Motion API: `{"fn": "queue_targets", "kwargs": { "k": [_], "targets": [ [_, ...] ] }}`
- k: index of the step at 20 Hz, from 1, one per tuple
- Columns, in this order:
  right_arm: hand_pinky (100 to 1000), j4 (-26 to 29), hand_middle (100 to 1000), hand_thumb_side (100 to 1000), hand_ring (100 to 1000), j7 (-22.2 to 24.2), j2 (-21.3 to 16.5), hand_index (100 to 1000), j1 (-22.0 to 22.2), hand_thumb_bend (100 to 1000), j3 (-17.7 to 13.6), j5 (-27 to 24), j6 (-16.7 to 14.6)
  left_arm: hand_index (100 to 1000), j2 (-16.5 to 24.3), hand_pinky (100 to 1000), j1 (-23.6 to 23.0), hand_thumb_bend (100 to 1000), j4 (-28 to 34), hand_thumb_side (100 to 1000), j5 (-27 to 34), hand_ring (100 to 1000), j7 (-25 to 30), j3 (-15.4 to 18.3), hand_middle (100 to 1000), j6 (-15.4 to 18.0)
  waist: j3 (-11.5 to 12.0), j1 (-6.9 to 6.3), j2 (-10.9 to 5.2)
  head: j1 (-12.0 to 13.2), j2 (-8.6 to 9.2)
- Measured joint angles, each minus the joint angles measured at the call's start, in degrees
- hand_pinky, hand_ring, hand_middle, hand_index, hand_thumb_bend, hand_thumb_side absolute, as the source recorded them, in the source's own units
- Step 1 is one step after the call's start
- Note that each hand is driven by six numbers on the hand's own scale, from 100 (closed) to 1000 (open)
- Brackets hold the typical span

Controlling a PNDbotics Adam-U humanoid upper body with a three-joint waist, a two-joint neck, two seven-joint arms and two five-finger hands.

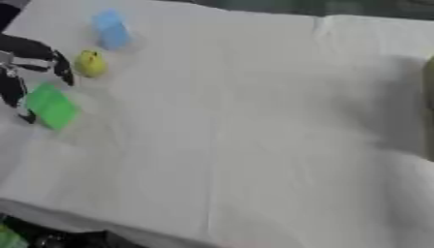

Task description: Pick up the objects with one hand, pass them to the other hand, and then place them into the box on the other side of the table.

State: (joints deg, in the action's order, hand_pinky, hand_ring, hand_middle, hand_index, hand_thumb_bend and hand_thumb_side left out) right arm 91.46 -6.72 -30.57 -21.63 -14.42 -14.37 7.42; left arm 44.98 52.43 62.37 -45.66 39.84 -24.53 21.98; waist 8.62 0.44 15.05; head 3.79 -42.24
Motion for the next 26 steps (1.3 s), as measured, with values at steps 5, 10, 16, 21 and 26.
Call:
{"fn": "queue_targets", "kwargs": {
  "k": [5, 10, 16, 21, 26],
  "targets": [
    [936, 0.00, 900, 336, 868, 0.02, 0.00, 905, 0.00, 242, -0.01, 0.00, -0.02, 669, 0.00, 722, -0.01, 620, -0.68, 100, -0.03, 663, -1.42, 0.00, 587, 0.97, -0.05, 0.00, 0.00, 0.18, 0.00],
    [936, -0.01, 900, 336, 868, 0.02, 0.00, 905, 0.01, 240, -0.02, 0.00, -0.02, 603, 0.02, 689, -0.25, 532, -0.77, 100, 1.15, 608, -1.89, 0.08, 524, 1.14, -0.11, 0.00, 0.00, 0.19, 0.00],
    [936, -0.01, 900, 335, 868, 0.01, 0.00, 905, 0.00, 236, -0.02, 0.00, -0.04, 599, 2.69, 674, -3.29, 464, 8.19, 100, 8.61, 594, -1.25, 1.59, 509, -2.17, -0.15, 0.00, 0.00, 0.20, -0.01],
    [936, -0.01, 900, 333, 869, -0.04, -0.01, 905, -0.08, 233, -0.01, 0.00, -0.12, 590, 6.45, 662, -7.81, 391, 20.04, 100, 19.19, 567, -3.10, 5.52, 483, -8.97, 0.03, 0.00, 0.00, 0.17, -0.01],
    [936, 0.03, 901, 330, 869, 0.54, -0.05, 905, -0.84, 230, 0.64, 0.00, -0.28, 589, 7.36, 637, -11.79, 304, 29.32, 100, 29.73, 542, -8.86, 8.34, 462, -14.90, 0.21, 0.01, 0.00, 0.01, 0.00]
  ]
}}
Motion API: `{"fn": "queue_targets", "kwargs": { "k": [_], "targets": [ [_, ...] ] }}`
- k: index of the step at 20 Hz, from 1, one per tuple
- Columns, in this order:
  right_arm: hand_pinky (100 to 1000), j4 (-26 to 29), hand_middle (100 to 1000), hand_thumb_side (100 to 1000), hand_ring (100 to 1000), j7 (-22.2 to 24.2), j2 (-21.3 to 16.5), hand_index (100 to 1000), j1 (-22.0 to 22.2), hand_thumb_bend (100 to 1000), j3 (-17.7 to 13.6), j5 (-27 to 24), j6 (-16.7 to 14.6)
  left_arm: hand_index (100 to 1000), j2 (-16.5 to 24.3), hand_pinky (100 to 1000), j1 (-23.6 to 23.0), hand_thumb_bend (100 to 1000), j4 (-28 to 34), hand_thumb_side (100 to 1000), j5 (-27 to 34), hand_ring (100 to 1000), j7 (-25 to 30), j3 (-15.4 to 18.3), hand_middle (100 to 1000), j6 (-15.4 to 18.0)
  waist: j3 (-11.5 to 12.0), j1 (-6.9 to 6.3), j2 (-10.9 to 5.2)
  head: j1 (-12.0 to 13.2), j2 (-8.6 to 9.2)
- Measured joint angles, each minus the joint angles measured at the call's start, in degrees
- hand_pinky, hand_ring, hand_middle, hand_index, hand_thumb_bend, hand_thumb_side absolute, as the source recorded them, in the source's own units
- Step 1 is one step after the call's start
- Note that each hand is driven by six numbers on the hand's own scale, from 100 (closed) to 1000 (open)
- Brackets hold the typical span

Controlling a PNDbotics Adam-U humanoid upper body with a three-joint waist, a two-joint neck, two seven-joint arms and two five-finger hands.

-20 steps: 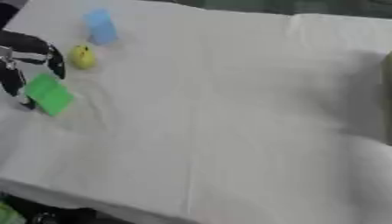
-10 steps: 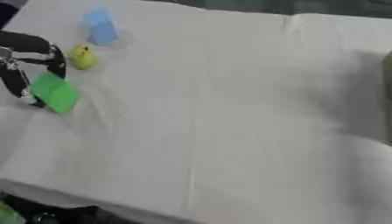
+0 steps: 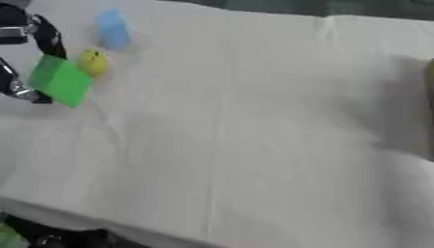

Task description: Pick up the objects with one hand, pass them to the other hand, and then place them into the box on the other side of the table.

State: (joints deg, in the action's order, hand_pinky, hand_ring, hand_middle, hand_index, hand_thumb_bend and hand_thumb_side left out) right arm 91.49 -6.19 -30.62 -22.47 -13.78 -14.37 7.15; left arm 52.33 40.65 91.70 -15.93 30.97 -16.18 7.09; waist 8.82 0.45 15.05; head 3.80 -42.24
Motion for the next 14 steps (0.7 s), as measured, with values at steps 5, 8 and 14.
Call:
{"fn": "queue_targets", "kwargs": {
  "k": [5, 8, 14],
  "targets": [
    [935, 0.35, 901, 326, 869, 0.86, -0.49, 905, -1.09, 227, 0.93, -0.03, -0.22, 586, -0.42, 620, -1.79, 230, 6.31, 100, 9.77, 524, -7.54, 0.47, 445, -5.11, 0.01, 0.01, 0.00, -0.96, 0.00],
    [935, 0.39, 901, 325, 870, 1.29, -0.53, 905, -1.44, 226, 1.36, -0.04, -0.28, 587, -1.16, 617, -1.90, 213, 9.29, 100, 13.91, 522, -11.20, 0.44, 443, -7.99, -0.02, 0.01, 0.00, -1.72, 0.01],
    [936, 1.44, 902, 322, 870, 2.00, -0.56, 906, -1.80, 224, 2.02, -0.08, -0.32, 588, -3.70, 610, -2.54, 164, 11.76, 100, 17.76, 514, -13.70, -0.07, 435, -12.04, -0.21, 0.01, 0.00, -2.44, 0.32]
  ]
}}
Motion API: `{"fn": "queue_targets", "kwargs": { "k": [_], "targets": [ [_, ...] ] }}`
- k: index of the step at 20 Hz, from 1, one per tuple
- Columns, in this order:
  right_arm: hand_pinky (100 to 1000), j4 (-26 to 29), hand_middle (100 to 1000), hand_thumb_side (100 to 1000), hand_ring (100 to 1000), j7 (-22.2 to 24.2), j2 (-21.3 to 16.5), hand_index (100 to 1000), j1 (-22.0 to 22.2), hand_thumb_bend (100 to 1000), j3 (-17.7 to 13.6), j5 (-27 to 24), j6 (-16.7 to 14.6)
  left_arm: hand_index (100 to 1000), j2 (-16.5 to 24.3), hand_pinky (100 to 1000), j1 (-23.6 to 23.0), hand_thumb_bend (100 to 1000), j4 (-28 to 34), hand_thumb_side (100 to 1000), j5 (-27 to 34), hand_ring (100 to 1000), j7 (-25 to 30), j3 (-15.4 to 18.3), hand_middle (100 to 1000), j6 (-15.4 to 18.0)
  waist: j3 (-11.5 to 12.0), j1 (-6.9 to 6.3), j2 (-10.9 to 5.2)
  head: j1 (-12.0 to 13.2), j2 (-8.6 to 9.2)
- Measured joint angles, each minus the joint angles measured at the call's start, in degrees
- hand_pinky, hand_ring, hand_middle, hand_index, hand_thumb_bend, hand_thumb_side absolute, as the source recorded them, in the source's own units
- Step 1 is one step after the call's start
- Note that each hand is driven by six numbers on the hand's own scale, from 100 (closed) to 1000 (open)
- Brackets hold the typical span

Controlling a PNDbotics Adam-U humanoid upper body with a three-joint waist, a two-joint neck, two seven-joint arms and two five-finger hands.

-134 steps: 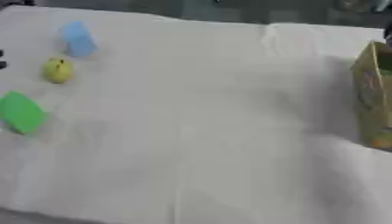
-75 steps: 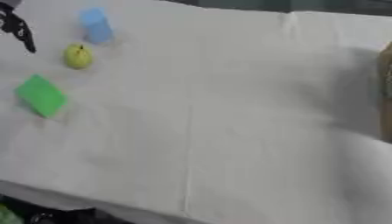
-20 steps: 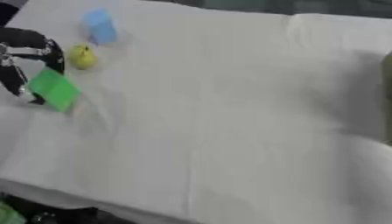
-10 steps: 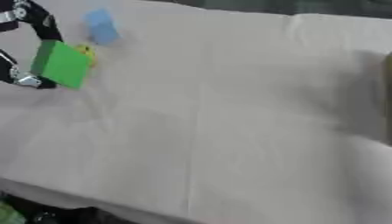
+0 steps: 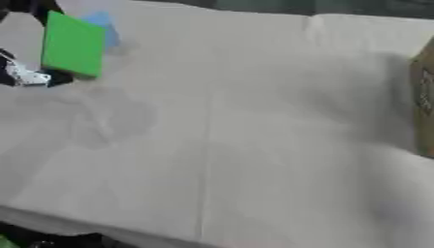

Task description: Pick up the objects with one hand, pass them to the other hand, and then place them into the box on the other side of the table.

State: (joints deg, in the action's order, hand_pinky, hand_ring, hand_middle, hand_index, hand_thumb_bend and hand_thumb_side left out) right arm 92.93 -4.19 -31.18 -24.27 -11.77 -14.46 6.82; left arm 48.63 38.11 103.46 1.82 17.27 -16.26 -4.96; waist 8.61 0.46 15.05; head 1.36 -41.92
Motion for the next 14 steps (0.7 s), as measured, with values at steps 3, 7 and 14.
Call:
{"fn": "queue_targets", "kwargs": {
  "k": [3, 7, 14],
  "targets": [
    [936, 0.68, 904, 323, 872, 0.77, -0.12, 908, -0.56, 226, 0.78, -0.01, 0.04, 587, -2.20, 604, -0.62, 134, -0.07, 100, 1.29, 509, -0.81, -0.41, 429, -1.03, -0.05, 0.01, 0.00, -0.41, 0.34],
    [937, 0.92, 909, 319, 878, 2.86, -0.54, 910, -1.36, 239, 2.69, 0.12, -0.13, 588, -5.35, 598, -1.43, 115, -0.46, 100, 2.83, 505, -2.05, -0.92, 426, -1.94, -0.07, 0.01, 0.00, -0.78, 0.93],
    [944, 1.60, 929, 320, 907, 8.58, -0.91, 914, -3.65, 270, 7.66, 3.97, -1.64, 586, -9.22, 591, -1.78, 101, -1.06, 100, 4.48, 502, -3.46, -1.98, 422, -2.92, -0.08, 0.01, 0.00, -1.50, 1.25]
  ]
}}
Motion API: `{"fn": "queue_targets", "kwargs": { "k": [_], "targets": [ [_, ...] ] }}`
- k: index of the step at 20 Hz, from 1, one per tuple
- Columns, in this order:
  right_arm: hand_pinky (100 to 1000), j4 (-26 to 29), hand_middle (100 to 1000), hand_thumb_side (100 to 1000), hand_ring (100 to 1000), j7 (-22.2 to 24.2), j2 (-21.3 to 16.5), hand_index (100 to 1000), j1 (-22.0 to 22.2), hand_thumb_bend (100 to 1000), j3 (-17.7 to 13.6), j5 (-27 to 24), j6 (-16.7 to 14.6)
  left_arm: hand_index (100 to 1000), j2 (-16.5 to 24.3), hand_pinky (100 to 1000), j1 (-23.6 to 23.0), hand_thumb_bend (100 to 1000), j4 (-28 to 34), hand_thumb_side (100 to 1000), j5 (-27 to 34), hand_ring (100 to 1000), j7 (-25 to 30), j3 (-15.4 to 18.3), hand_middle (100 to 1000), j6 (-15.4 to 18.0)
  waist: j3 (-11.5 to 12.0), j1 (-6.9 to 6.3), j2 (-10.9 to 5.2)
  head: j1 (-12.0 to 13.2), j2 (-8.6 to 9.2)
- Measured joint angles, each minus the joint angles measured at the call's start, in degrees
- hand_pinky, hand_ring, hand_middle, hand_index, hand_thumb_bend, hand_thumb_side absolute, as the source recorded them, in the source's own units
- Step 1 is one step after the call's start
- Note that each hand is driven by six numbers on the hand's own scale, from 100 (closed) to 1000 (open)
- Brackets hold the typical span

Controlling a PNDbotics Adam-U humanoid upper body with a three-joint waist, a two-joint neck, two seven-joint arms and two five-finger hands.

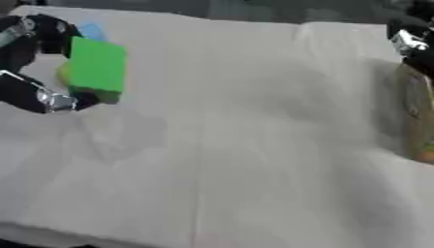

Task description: Pick up the objects with one hand, pass them to the other hand, and then place them into the box on the other side of the table.

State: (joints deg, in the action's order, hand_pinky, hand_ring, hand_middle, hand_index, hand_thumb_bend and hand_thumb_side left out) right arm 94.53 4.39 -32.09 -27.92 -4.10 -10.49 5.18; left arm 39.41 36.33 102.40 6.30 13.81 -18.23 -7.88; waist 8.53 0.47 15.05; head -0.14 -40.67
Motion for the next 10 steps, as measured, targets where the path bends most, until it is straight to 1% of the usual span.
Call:
{"fn": "queue_targets", "kwargs": {
  "k": [4, 7, 8, 9, 10],
  "targets": [
    [958, 0.16, 943, 328, 933, 3.64, 0.10, 917, -2.07, 283, 3.04, 2.26, -0.79, 585, -1.40, 586, 0.01, 100, -0.07, 100, 0.27, 499, -0.11, -0.61, 421, -0.04, 0.00, 0.00, 0.00, -0.30, 0.01],
    [963, 0.17, 944, 326, 936, 5.75, 0.86, 917, -3.50, 286, 4.85, 3.39, -1.14, 585, -2.11, 584, 0.05, 100, -0.02, 100, 0.28, 498, -0.20, -1.06, 420, -0.08, 0.01, 0.00, 0.00, -0.49, 0.01],
    [964, 0.17, 943, 315, 938, 6.29, 1.17, 917, -3.97, 313, 5.36, 3.66, -1.19, 584, -2.29, 583, 0.07, 100, 0.06, 100, 0.28, 497, -0.21, -1.11, 419, -0.09, 0.01, 0.00, 0.00, -0.51, 0.01],
    [966, 0.18, 944, 327, 939, 6.81, 1.52, 917, -4.46, 290, 5.90, 3.86, -1.21, 584, -2.51, 583, 0.09, 100, 0.13, 100, 0.28, 497, -0.24, -1.23, 419, -0.09, 0.01, 0.00, 0.00, -0.53, 0.01],
    [969, 0.18, 946, 331, 942, 7.30, 1.77, 918, -4.91, 294, 6.37, 4.03, -1.20, 584, -2.61, 582, 0.10, 100, 0.22, 100, 0.28, 496, -0.29, -1.40, 419, -0.06, 0.01, 0.00, 0.00, -0.59, 0.01]
  ]
}}
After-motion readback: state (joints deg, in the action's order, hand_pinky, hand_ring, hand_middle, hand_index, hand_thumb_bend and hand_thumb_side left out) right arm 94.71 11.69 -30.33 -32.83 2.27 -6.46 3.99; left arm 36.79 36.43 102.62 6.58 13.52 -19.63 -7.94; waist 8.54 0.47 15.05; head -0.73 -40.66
